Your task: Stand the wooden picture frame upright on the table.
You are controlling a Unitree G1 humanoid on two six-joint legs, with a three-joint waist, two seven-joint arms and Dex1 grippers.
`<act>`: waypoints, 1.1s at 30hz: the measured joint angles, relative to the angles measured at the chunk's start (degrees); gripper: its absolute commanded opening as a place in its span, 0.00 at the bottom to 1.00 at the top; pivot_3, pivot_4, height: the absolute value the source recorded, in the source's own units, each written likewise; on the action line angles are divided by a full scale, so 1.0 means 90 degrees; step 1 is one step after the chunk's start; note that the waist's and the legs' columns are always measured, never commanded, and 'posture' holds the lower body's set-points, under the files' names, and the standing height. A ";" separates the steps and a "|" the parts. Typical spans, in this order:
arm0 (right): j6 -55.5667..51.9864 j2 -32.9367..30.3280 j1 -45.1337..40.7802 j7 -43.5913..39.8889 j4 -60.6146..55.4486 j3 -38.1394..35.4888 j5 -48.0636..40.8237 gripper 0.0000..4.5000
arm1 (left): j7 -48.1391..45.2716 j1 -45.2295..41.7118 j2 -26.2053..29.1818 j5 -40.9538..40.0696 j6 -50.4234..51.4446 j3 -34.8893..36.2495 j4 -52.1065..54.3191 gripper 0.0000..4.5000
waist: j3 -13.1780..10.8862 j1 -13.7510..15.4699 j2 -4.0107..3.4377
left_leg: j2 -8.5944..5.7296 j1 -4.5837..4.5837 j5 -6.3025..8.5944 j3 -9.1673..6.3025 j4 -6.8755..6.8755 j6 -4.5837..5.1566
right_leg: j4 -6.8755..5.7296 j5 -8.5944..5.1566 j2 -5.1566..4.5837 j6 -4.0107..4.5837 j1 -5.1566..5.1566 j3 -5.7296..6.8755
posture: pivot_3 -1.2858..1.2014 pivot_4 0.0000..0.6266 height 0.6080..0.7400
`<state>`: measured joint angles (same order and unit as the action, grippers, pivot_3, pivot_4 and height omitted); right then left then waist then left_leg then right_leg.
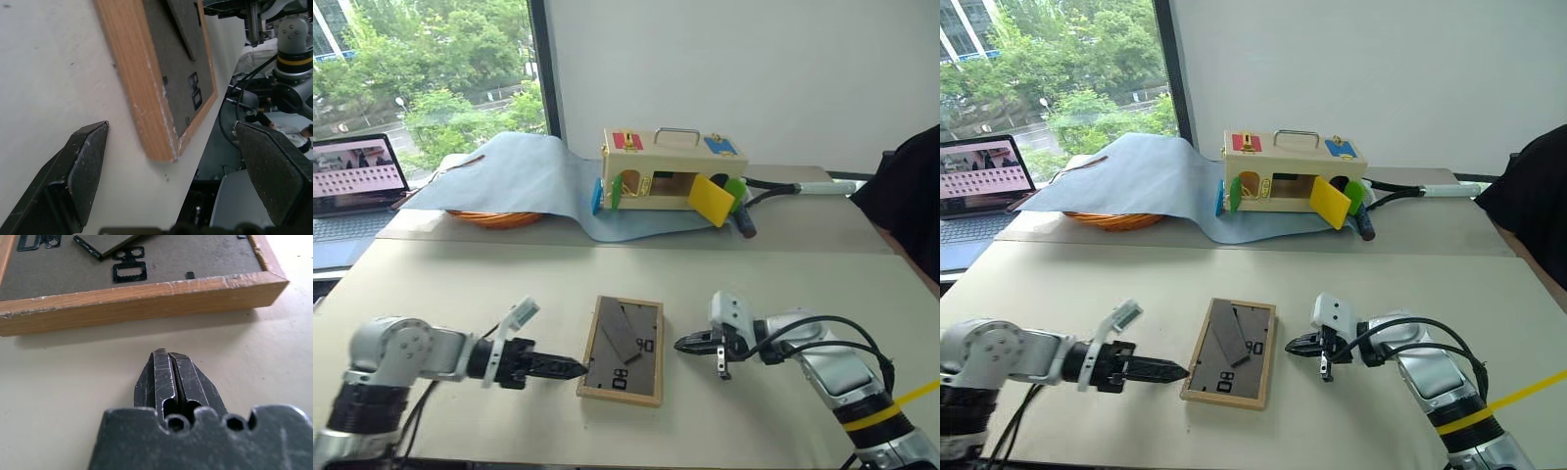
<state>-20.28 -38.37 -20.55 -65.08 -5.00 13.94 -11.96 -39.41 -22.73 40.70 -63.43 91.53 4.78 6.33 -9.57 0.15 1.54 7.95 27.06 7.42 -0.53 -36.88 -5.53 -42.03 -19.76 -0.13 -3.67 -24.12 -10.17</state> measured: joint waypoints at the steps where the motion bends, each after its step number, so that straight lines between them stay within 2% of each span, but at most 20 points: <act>1: -0.0001 0.0081 0.0068 0.0050 -0.0062 0.0022 0.0000 0.00 | 0.0213 -0.0046 -0.0225 -0.0063 -0.0001 -0.0011 -0.0024 0.99 | 0.0013 0.0022 -0.0009 | -0.0004 -0.0001 0.0000 0.0000 0.0000 0.0000 | 0.0002 0.0000 -0.0004 -0.0002 0.0004 0.0000 | 0.52 0.24 0.49; 6: -0.0022 0.0333 0.0250 0.0277 -0.0262 0.0159 0.0062 0.00 | 0.1041 -0.0059 -0.1177 -0.0386 -0.0044 0.0121 -0.0329 0.99 | 0.0044 0.0117 -0.0038 | -0.0033 -0.0034 0.0000 0.0000 -0.0006 0.0000 | 0.0014 -0.0002 -0.0033 -0.0020 0.0017 0.0001 | 0.52 0.24 0.49; 11: -0.0046 0.0392 0.0358 0.0450 -0.0443 0.0237 0.0068 0.00 | 0.1742 0.0340 -0.1573 -0.1089 -0.0148 0.0384 -0.0282 0.99 | 0.0053 0.0107 -0.0037 | -0.0033 -0.0032 0.0000 -0.0001 -0.0003 0.0001 | 0.0018 0.0000 -0.0035 -0.0022 0.0034 0.0000 | 0.52 0.24 0.49; 14: -0.0067 0.0392 0.0373 0.0493 -0.0479 0.0239 0.0067 0.00 | 0.2009 0.0450 -0.1643 -0.1315 -0.0148 0.0464 -0.0267 0.83 | 0.0053 0.0083 -0.0036 | -0.0033 -0.0032 0.0000 -0.0002 -0.0001 0.0001 | 0.0018 0.0000 -0.0035 -0.0022 0.0048 0.0000 | 0.52 0.24 0.49; 19: -0.0073 0.0384 0.0394 0.0503 -0.0509 0.0238 0.0057 0.00 | 0.2257 0.0550 -0.1401 -0.1597 0.0036 0.0611 -0.0459 0.43 | 0.0052 -0.0021 -0.0034 | -0.0033 -0.0031 0.0000 -0.0005 0.0005 0.0001 | 0.0014 -0.0001 -0.0033 -0.0021 0.0037 0.0001 | 0.52 0.24 0.49; 22: -0.0098 0.0341 0.0383 0.0495 -0.0510 0.0212 0.0043 0.00 | 0.2272 0.0490 -0.1398 -0.1841 0.0086 0.0709 -0.0569 0.26 | 0.0049 -0.0049 -0.0030 | -0.0033 -0.0028 0.0000 -0.0006 0.0005 0.0001 | 0.0014 -0.0001 -0.0033 -0.0021 0.0034 0.0002 | 0.52 0.24 0.49; 27: -0.0473 -0.0279 0.0326 0.0405 -0.0530 -0.0418 -0.0254 0.00 | 0.2301 0.0380 -0.1235 -0.1907 0.0064 0.0874 -0.0692 0.26 | 0.0044 -0.0045 -0.0023 | -0.0034 0.0005 -0.0005 -0.0007 0.0002 0.0000 | 0.0009 0.0002 -0.0033 -0.0022 0.0002 0.0001 | 0.52 0.24 0.49; 30: -0.1523 -0.0328 -0.0152 0.0495 -0.0726 -0.1319 -0.1224 0.00 | 0.2099 0.0306 -0.0944 -0.1773 -0.0055 0.0883 -0.0556 0.26 | 0.0041 -0.0114 -0.0021 | -0.0033 0.0006 -0.0005 -0.0009 0.0008 0.0000 | 0.0005 0.0003 -0.0031 -0.0017 -0.0002 0.0001 | 0.52 0.24 0.49; 32: -0.2416 -0.0047 -0.0664 0.0771 -0.0923 -0.1788 -0.2037 0.00 | 0.1909 0.0211 -0.0880 -0.1679 -0.0054 0.0775 -0.0502 0.26 | 0.0040 -0.0154 -0.0021 | -0.0034 0.0006 -0.0005 -0.0014 0.0014 0.0000 | 0.0006 0.0009 -0.0031 -0.0005 0.0000 0.0002 | 0.52 0.24 0.49; 33: -0.2699 0.0058 -0.0808 0.0861 -0.0998 -0.1888 -0.2312 0.06 | 0.1834 0.0171 -0.0880 -0.1654 -0.0060 0.0715 -0.0501 0.26 | 0.0039 -0.0148 -0.0019 | -0.0034 0.0007 -0.0005 -0.0017 0.0015 0.0000 | 0.0007 0.0014 -0.0031 0.0004 0.0002 0.0005 | 0.52 0.24 0.49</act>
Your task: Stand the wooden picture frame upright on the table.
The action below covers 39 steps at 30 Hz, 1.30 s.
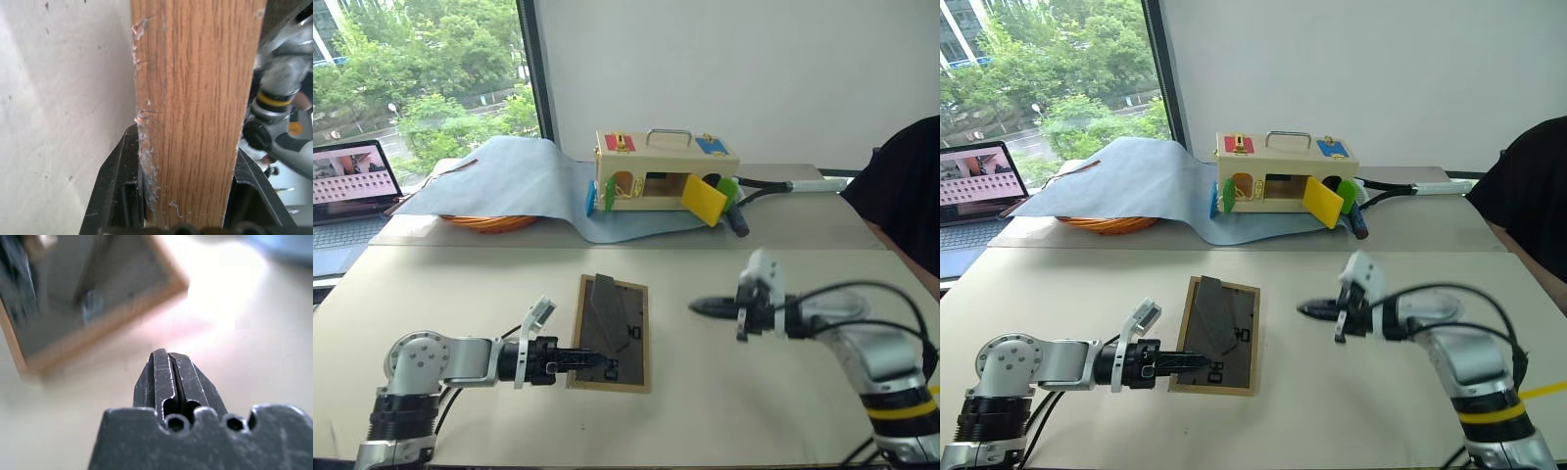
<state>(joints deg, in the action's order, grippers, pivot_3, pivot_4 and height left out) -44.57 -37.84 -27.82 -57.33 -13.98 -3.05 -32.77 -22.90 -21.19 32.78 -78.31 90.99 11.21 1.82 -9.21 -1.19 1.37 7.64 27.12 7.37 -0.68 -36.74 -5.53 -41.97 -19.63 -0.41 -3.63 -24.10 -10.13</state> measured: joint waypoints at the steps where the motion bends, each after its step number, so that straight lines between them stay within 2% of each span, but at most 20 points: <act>1: -0.0268 0.0094 -0.0117 0.0079 -0.0083 -0.0035 -0.0267 0.10 | -0.0086 -0.0037 0.0002 0.0051 -0.0011 -0.0058 0.0003 0.26 | -0.0001 0.0008 0.0002 | 0.0000 0.0003 0.0000 -0.0002 0.0000 0.0000 | 0.0001 0.0005 0.0000 0.0009 0.0000 0.0003 | 0.52 0.24 0.49; 3: -0.0829 0.0459 -0.0305 0.0292 -0.0151 0.0033 -0.0712 0.22 | -0.0285 -0.0174 0.0034 0.0236 -0.0075 -0.0210 -0.0004 0.26 | -0.0005 0.0026 0.0009 | -0.0002 0.0017 0.0000 -0.0005 0.0000 0.0000 | 0.0006 0.0008 0.0000 0.0015 -0.0009 0.0005 | 0.52 0.24 0.49; 6: -0.1191 0.0633 -0.0488 0.0357 -0.0118 0.0465 -0.0826 0.47 | -0.0545 -0.0454 0.0046 0.0469 -0.0129 -0.0400 -0.0051 0.26 | -0.0008 0.0073 0.0010 | -0.0006 0.0020 0.0000 -0.0006 -0.0002 0.0000 | 0.0010 0.0009 -0.0002 0.0014 -0.0009 0.0005 | 0.52 0.24 0.49; 8: -0.1207 0.0684 -0.0612 0.0336 -0.0030 0.0705 -0.0809 0.58 | -0.0679 -0.0609 0.0046 0.0588 -0.0162 -0.0522 -0.0068 0.26 | -0.0008 0.0071 0.0010 | -0.0005 0.0021 0.0000 -0.0006 -0.0002 0.0000 | 0.0013 0.0008 -0.0002 0.0012 -0.0009 0.0006 | 0.52 0.24 0.49; 10: -0.1205 0.0688 -0.0642 0.0292 0.0135 0.0903 -0.0749 0.77 | -0.0849 -0.0718 0.0046 0.0718 -0.0209 -0.0607 -0.0112 0.26 | -0.0008 0.0062 0.0010 | -0.0005 0.0020 0.0000 -0.0007 0.0000 0.0000 | 0.0013 0.0008 -0.0002 0.0012 -0.0010 0.0006 | 0.52 0.24 0.49; 11: -0.1167 0.0687 -0.0639 0.0267 0.0218 0.1031 -0.0667 0.82 | -0.0919 -0.0745 0.0047 0.0753 -0.0213 -0.0623 -0.0164 0.26 | -0.0008 0.0054 0.0010 | -0.0005 0.0021 0.0000 -0.0006 0.0001 0.0000 | 0.0013 0.0008 -0.0002 0.0012 -0.0012 0.0006 | 0.52 0.24 0.49; 13: -0.0905 0.0758 -0.0626 0.0216 0.0356 0.1269 -0.0460 0.99 | -0.1003 -0.0790 0.0060 0.0930 -0.0213 -0.0669 -0.0285 0.26 | -0.0009 0.0047 0.0010 | -0.0005 0.0020 0.0000 -0.0007 0.0005 0.0000 | 0.0012 0.0007 -0.0001 0.0012 -0.0014 0.0007 | 0.52 0.24 0.49; 20: -0.0457 0.0819 -0.0404 -0.0267 -0.0037 0.1297 -0.0643 0.99 | -0.1355 -0.0989 -0.0014 0.1162 -0.0211 -0.0701 -0.0673 0.26 | -0.0014 0.0044 0.0010 | -0.0005 0.0023 0.0000 -0.0008 0.0007 0.0000 | 0.0012 0.0003 -0.0001 0.0004 -0.0013 0.0007 | 0.52 0.24 0.49; 28: -0.0128 0.0292 -0.0089 -0.0517 -0.0470 0.0885 -0.0851 0.99 | -0.1941 -0.1053 -0.0013 0.1324 -0.0432 -0.0600 -0.0992 0.26 | -0.0016 0.0049 0.0012 | -0.0005 0.0022 0.0000 -0.0010 0.0007 0.0001 | 0.0014 -0.0011 -0.0001 -0.0020 -0.0014 0.0009 | 0.52 0.24 0.49; 32: 0.0644 -0.0253 -0.0004 -0.0452 -0.0301 0.0921 -0.0026 0.99 | -0.2224 -0.1365 0.0244 0.1374 -0.0183 -0.0500 -0.1401 0.26 | -0.0023 0.0049 0.0016 | -0.0006 0.0022 0.0000 -0.0010 0.0007 0.0001 | 0.0017 -0.0013 -0.0001 -0.0024 -0.0015 0.0009 | 0.52 0.24 0.49; 34: 0.1434 -0.0435 0.0003 -0.0268 0.0039 0.0840 0.0640 0.99 | -0.2491 -0.1607 0.0619 0.1110 0.0066 -0.0684 -0.1657 0.26 | -0.0025 0.0046 0.0019 | -0.0006 0.0022 0.0000 -0.0010 0.0007 0.0001 | 0.0020 -0.0014 -0.0001 -0.0025 -0.0017 0.0009 | 0.52 0.24 0.49; 37: 0.2546 -0.0594 -0.0006 0.0015 0.0401 0.0649 0.1402 0.99 | -0.2925 -0.1902 0.1304 0.0299 0.0136 -0.1524 -0.2142 0.26 | -0.0028 0.0039 0.0018 | -0.0006 0.0022 0.0000 -0.0010 0.0017 0.0000 | 0.0028 -0.0015 -0.0002 -0.0025 -0.0018 0.0009 | 0.52 0.24 0.49; 38: 0.3339 -0.0627 -0.0038 0.0181 0.0577 0.0647 0.1915 0.99 | -0.3063 -0.2003 0.1489 -0.0048 0.0150 -0.1912 -0.2381 0.26 | -0.0028 0.0033 0.0018 | -0.0005 0.0022 0.0000 -0.0009 0.0024 0.0000 | 0.0032 -0.0015 -0.0001 -0.0024 -0.0019 0.0010 | 0.52 0.24 0.49; 39: 0.3640 -0.0628 -0.0056 0.0263 0.0653 0.0650 0.2101 0.99 | -0.3092 -0.2039 0.1520 -0.0128 0.0152 -0.2046 -0.2453 0.26 | -0.0028 0.0034 0.0018 | -0.0005 0.0023 0.0000 -0.0009 0.0026 0.0000 | 0.0032 -0.0015 -0.0002 -0.0024 -0.0022 0.0009 | 0.52 0.24 0.49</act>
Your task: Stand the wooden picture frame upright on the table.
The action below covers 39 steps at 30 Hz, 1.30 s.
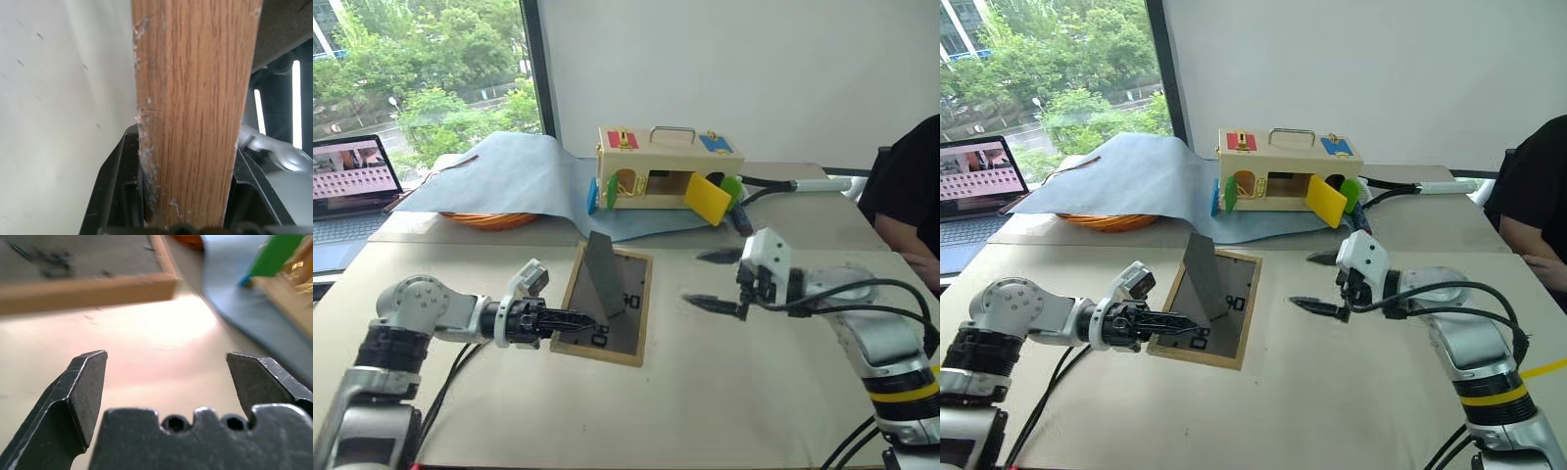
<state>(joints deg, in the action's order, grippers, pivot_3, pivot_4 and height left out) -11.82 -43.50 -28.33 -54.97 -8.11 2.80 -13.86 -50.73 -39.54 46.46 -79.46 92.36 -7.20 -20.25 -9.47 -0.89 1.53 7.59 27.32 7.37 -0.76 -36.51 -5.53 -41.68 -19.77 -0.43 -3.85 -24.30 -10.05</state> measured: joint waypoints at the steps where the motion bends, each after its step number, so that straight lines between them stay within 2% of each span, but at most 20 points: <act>1: 0.1034 -0.0008 -0.0050 0.0322 0.0258 0.0100 0.0656 0.99 | -0.0012 -0.0105 0.0022 -0.0190 0.0002 -0.0284 -0.0195 0.26 | 0.0000 0.0004 0.0000 | 0.0000 0.0000 0.0000 0.0001 0.0002 0.0000 | 0.0001 0.0000 0.0000 0.0000 0.0000 0.0000 | 0.52 0.24 0.49; 3: 0.2861 -0.0014 -0.0201 0.0993 0.0743 0.0335 0.1863 0.99 | -0.0021 -0.0362 0.0018 -0.0450 0.0003 -0.0723 -0.0540 0.26 | -0.0003 0.0007 0.0002 | 0.0000 0.0001 -0.0001 0.0001 0.0003 0.0000 | 0.0001 0.0000 0.0000 0.0000 -0.0005 0.0000 | 0.52 0.24 0.49; 6: 0.4960 0.0095 -0.0228 0.1959 0.1132 0.0715 0.3308 0.99 | -0.0018 -0.0775 -0.0001 -0.0735 0.0004 -0.1079 -0.0933 0.26 | -0.0004 0.0010 0.0003 | -0.0001 0.0001 -0.0001 0.0001 0.0011 0.0000 | 0.0002 -0.0002 0.0000 0.0003 -0.0004 0.0001 | 0.52 0.24 0.49; 10: 0.6136 0.0498 -0.0191 0.2851 0.1244 0.1021 0.4321 0.99 | -0.0009 -0.0989 -0.0033 -0.0938 0.0003 -0.1249 -0.1136 0.26 | -0.0005 0.0005 0.0002 | -0.0001 0.0000 -0.0003 0.0000 0.0018 -0.0002 | -0.0004 0.0005 0.0000 0.0019 -0.0002 0.0000 | 0.52 0.24 0.49; 12: 0.6304 0.0633 -0.0194 0.3100 0.1265 0.1047 0.4528 0.99 | 0.0003 -0.0992 -0.0042 -0.0953 0.0004 -0.1284 -0.1191 0.26 | -0.0005 0.0010 0.0002 | -0.0001 0.0000 -0.0003 -0.0001 0.0014 -0.0003 | -0.0009 0.0019 0.0000 0.0043 0.0000 0.0002 | 0.52 0.24 0.49; 15: 0.6367 0.0845 -0.0244 0.3336 0.1366 0.1086 0.4643 0.84 | 0.0017 -0.0986 -0.0040 -0.0991 0.0004 -0.1303 -0.1212 0.26 | -0.0006 0.0012 0.0003 | -0.0001 0.0000 -0.0004 -0.0002 -0.0005 -0.0004 | -0.0030 0.0020 0.0000 0.0044 0.0000 0.0003 | 0.52 0.24 0.49; 19: 0.6375 0.0911 -0.0283 0.3337 0.1550 0.1115 0.4603 0.53 | 0.0017 -0.0959 -0.0027 -0.1139 -0.0005 -0.1290 -0.1192 0.26 | -0.0006 0.0011 0.0003 | -0.0001 0.0000 -0.0004 -0.0009 -0.0031 -0.0003 | -0.0041 0.0011 0.0000 0.0030 0.0008 0.0010 | 0.52 0.24 0.49; 20: 0.6375 0.0920 -0.0283 0.3332 0.1601 0.1127 0.4569 0.52 | 0.0017 -0.0946 -0.0026 -0.1155 -0.0006 -0.1269 -0.1185 0.26 | -0.0006 0.0012 0.0003 | -0.0001 0.0000 -0.0004 -0.0009 -0.0032 -0.0003 | -0.0041 0.0010 0.0000 0.0028 0.0008 0.0011 | 0.52 0.24 0.49; 21: 0.6374 0.0929 -0.0283 0.3327 0.1653 0.1136 0.4505 0.40 | 0.0017 -0.0927 -0.0026 -0.1167 -0.0006 -0.1229 -0.1173 0.26 | -0.0006 0.0011 0.0003 | -0.0001 0.0001 -0.0004 -0.0011 -0.0035 -0.0003 | -0.0043 0.0009 0.0000 0.0026 0.0010 0.0012 | 0.52 0.24 0.49; 23: 0.6351 0.0944 -0.0339 0.3197 0.1721 0.1150 0.4379 0.33 | 0.0074 -0.0809 -0.0039 -0.1141 0.0002 -0.1013 -0.1108 0.26 | -0.0007 0.0012 0.0003 | -0.0002 0.0001 -0.0004 -0.0013 -0.0035 -0.0003 | -0.0043 0.0010 0.0000 0.0027 0.0012 0.0014 | 0.52 0.24 0.49; 31: 0.6304 0.0961 -0.0585 0.2660 0.1793 0.1207 0.4018 0.32 | 0.0344 -0.0041 -0.0274 -0.0836 -0.0018 0.0188 -0.0504 0.26 | -0.0007 -0.0008 0.0001 | -0.0001 0.0001 -0.0004 -0.0024 -0.0031 -0.0003 | -0.0044 0.0020 0.0000 0.0046 0.0016 0.0026 | 0.52 0.24 0.49; 33: 0.6338 0.0961 -0.0707 0.2501 0.1809 0.1293 0.3938 0.32 | 0.0286 0.0294 -0.0248 -0.0670 -0.0147 0.0518 -0.0070 0.26 | -0.0008 -0.0012 0.0000 | -0.0001 0.0001 -0.0005 -0.0028 -0.0032 -0.0005 | -0.0044 0.0021 0.0000 0.0047 0.0019 0.0031 | 0.52 0.24 0.49; 37: 0.6572 0.0975 -0.0915 0.2132 0.1726 0.1462 0.3808 0.32 | -0.0526 0.1347 0.0159 0.0072 -0.1150 0.0932 0.1342 0.26 | -0.0010 -0.0001 0.0000 | 0.0000 0.0000 -0.0009 -0.0036 -0.0028 -0.0011 | -0.0044 0.0023 0.0001 0.0053 0.0020 0.0040 | 0.52 0.24 0.49; 39: 0.6616 0.1021 -0.0950 0.2022 0.1738 0.1540 0.3656 0.32 | -0.0747 0.1442 0.0395 0.0222 -0.1232 0.1004 0.1552 0.49 | -0.0011 0.0034 0.0000 | -0.0001 0.0000 -0.0012 -0.0042 -0.0032 -0.0009 | -0.0044 0.0022 0.0000 0.0052 0.0025 0.0045 | 0.52 0.24 0.49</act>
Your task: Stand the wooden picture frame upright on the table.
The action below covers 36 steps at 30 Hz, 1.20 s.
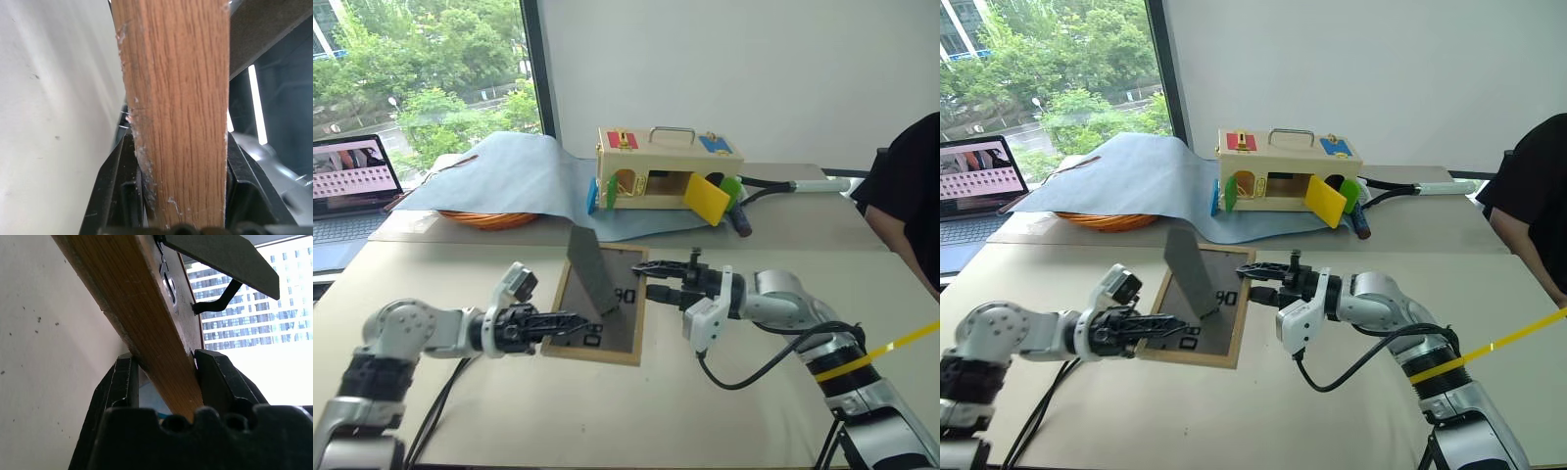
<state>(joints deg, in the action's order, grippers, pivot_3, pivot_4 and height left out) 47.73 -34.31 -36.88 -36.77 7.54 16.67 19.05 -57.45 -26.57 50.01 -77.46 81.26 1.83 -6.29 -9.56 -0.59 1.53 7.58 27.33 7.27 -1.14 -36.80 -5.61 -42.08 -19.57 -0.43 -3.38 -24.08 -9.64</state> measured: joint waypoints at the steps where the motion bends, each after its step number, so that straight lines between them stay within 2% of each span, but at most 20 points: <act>1: -0.0005 0.0004 0.0014 -0.0060 0.0128 0.0026 -0.0186 0.32 | -0.0007 0.0000 0.0041 0.0155 -0.0233 0.0194 0.0063 0.56 | -0.0003 0.0032 0.0005 | 0.0000 0.0000 -0.0001 -0.0004 -0.0007 0.0002 | 0.0000 -0.0001 0.0000 -0.0001 0.0003 0.0007 | 0.52 0.24 0.49; 3: -0.0198 -0.0007 0.0084 -0.0066 0.0535 -0.0016 -0.0563 0.30 | -0.0079 0.0018 0.0272 0.0390 -0.0603 0.0687 0.0033 0.77 | -0.0013 0.0059 0.0022 | 0.0000 0.0001 -0.0006 -0.0010 -0.0017 0.0006 | 0.0003 -0.0001 -0.0001 0.0000 0.0007 0.0013 | 0.52 0.24 0.49; 5: -0.0525 -0.0107 0.0214 -0.0060 0.0970 -0.0262 -0.0834 0.26 | -0.0200 0.0168 0.0417 0.0477 -0.0681 0.1010 0.0083 0.93 | -0.0017 0.0090 0.0015 | -0.0008 0.0001 -0.0006 -0.0006 -0.0020 0.0007 | 0.0003 -0.0001 -0.0012 -0.0001 0.0005 0.0012 | 0.52 0.24 0.49; 7: -0.0707 -0.0149 0.0211 -0.0079 0.1114 -0.0428 -0.1030 0.26 | -0.0264 0.0328 0.0409 0.0516 -0.0668 0.1066 0.0122 1.00 | -0.0023 0.0083 0.0008 | -0.0004 0.0005 -0.0007 -0.0007 -0.0012 0.0007 | -0.0003 -0.0003 -0.0008 0.0002 -0.0005 0.0012 | 0.52 0.24 0.49; 10: -0.0981 -0.0087 0.0210 -0.0363 0.1058 -0.0448 -0.1531 0.26 | -0.0410 0.0543 0.0455 0.0684 -0.0797 0.1225 0.0237 1.00 | -0.0025 0.0003 0.0009 | 0.0001 0.0005 -0.0006 -0.0015 0.0008 0.0008 | -0.0005 -0.0009 -0.0002 0.0017 -0.0005 0.0020 | 0.52 0.24 0.49; 14: -0.2230 0.0069 0.0276 -0.0967 0.0914 -0.0539 -0.2660 0.26 | -0.0265 0.0635 0.0526 0.1071 -0.1239 0.1806 0.0234 1.00 | -0.0026 -0.0053 0.0008 | 0.0001 0.0005 -0.0006 -0.0020 0.0017 0.0008 | -0.0005 -0.0009 -0.0002 0.0021 -0.0001 0.0027 | 0.52 0.24 0.49; 17: -0.3975 0.0154 0.0389 -0.1468 0.0561 -0.0806 -0.3928 0.25 | -0.0178 0.0957 0.0072 0.1205 -0.2118 0.2675 0.0468 1.00 | -0.0028 -0.0025 0.0005 | 0.0002 0.0005 -0.0006 -0.0023 0.0016 0.0007 | -0.0002 -0.0009 -0.0003 0.0022 0.0006 0.0033 | 0.52 0.24 0.49; 19: -0.5594 0.0152 0.0501 -0.1762 0.0285 -0.1022 -0.5037 0.25 | -0.0091 0.1233 -0.0306 0.1223 -0.2575 0.3065 0.0738 1.00 | -0.0028 -0.0013 0.0005 | 0.0002 0.0004 -0.0007 -0.0024 0.0014 0.0007 | -0.0002 -0.0008 -0.0004 0.0022 0.0010 0.0036 | 0.52 0.24 0.49; 23: -0.7575 0.0449 0.0683 -0.1725 0.0061 -0.1391 -0.6200 0.25 | 0.0095 0.1436 -0.0485 0.1252 -0.2674 0.3133 0.1069 1.00 | -0.0029 0.0006 0.0006 | 0.0002 0.0004 -0.0011 -0.0032 0.0009 0.0009 | -0.0002 -0.0007 -0.0003 0.0023 0.0009 0.0048 | 0.52 0.24 0.49; 28: -0.8510 0.0877 0.0717 -0.1409 0.0161 -0.1730 -0.6573 0.25 | 0.0140 0.1578 -0.0669 0.1343 -0.2768 0.2973 0.1329 1.00 | -0.0029 -0.0013 0.0007 | 0.0003 0.0006 -0.0011 -0.0033 0.0008 0.0010 | -0.0002 -0.0008 -0.0003 0.0023 0.0006 0.0048 | 0.52 0.24 0.49; 33: -0.8615 0.1119 0.0789 -0.1409 0.0402 -0.1938 -0.6525 0.25 | 0.0108 0.1575 -0.0684 0.1339 -0.2768 0.2958 0.1342 1.00 | -0.0028 -0.0020 0.0008 | 0.0003 0.0004 -0.0011 -0.0033 0.0012 0.0010 | 0.0000 -0.0008 -0.0002 0.0022 0.0007 0.0049 | 0.52 0.24 0.49; 36: -0.8539 0.1303 0.1207 -0.1448 0.0437 -0.2089 -0.6508 0.25 | 0.0066 0.1568 -0.0736 0.1329 -0.2768 0.2918 0.1337 1.00 | -0.0027 -0.0015 0.0009 | 0.0003 0.0003 -0.0011 -0.0033 0.0011 0.0010 | 0.0000 -0.0008 -0.0002 0.0022 0.0011 0.0050 | 0.52 0.24 0.49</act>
<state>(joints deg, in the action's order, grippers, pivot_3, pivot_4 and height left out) -29.12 -22.58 -26.01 -49.80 11.47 -2.13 -39.52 -56.86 -12.46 43.39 -65.50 56.35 28.10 5.74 -9.80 -0.72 1.61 7.61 27.36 7.17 -1.44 -36.70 -5.53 -42.08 -19.64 -0.45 -3.18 -23.98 -9.19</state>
